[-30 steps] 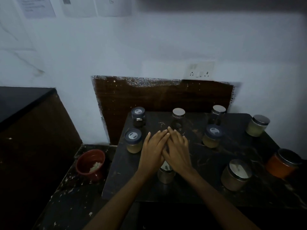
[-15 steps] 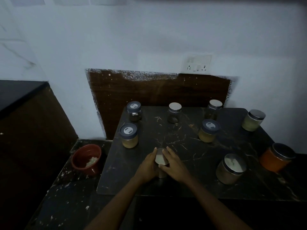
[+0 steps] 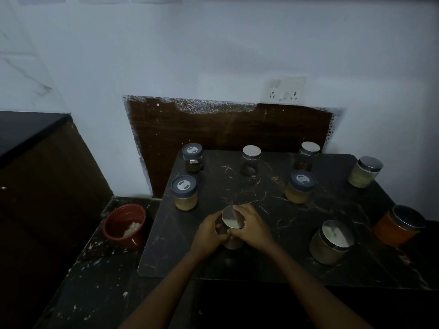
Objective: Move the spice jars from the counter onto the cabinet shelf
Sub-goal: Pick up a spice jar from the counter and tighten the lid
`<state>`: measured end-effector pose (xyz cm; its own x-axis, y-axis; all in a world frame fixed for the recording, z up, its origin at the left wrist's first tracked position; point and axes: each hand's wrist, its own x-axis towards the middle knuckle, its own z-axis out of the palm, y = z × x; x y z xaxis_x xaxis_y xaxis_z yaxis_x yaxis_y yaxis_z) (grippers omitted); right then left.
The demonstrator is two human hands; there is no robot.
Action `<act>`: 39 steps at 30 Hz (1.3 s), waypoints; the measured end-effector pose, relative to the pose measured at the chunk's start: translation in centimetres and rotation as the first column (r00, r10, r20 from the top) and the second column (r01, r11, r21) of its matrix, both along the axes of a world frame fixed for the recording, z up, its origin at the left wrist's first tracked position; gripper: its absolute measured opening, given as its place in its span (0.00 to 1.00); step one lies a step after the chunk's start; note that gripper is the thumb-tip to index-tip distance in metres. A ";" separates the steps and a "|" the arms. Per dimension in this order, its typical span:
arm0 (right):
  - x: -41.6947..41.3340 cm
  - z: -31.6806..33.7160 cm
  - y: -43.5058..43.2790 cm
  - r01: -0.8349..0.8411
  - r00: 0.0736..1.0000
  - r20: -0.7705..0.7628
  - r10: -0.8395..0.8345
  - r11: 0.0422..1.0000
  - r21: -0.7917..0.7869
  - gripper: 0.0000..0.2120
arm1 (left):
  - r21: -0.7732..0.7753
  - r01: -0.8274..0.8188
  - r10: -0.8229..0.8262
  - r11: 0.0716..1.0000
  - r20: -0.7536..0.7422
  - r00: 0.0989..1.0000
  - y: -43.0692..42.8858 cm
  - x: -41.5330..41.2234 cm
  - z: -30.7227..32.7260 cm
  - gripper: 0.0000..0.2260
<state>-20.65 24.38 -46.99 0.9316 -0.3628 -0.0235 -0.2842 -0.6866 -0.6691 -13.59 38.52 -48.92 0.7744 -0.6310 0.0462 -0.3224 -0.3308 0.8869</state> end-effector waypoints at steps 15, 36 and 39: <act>-1.0 12.8 -2.9 -0.116 0.954 0.297 0.033 0.956 0.269 0.27 | -0.273 0.142 -0.166 0.951 -0.065 0.984 -0.9 1.3 10.2 0.28; -2.3 23.1 -3.1 -0.343 0.829 0.558 0.042 0.826 0.447 0.26 | -0.638 0.168 -0.578 0.751 -0.514 0.634 -2.6 -1.4 17.8 0.39; -2.5 22.9 -3.2 -0.355 0.818 0.574 0.037 0.818 0.453 0.27 | -0.639 0.149 -0.545 0.754 -0.484 0.684 -2.9 -1.6 18.0 0.39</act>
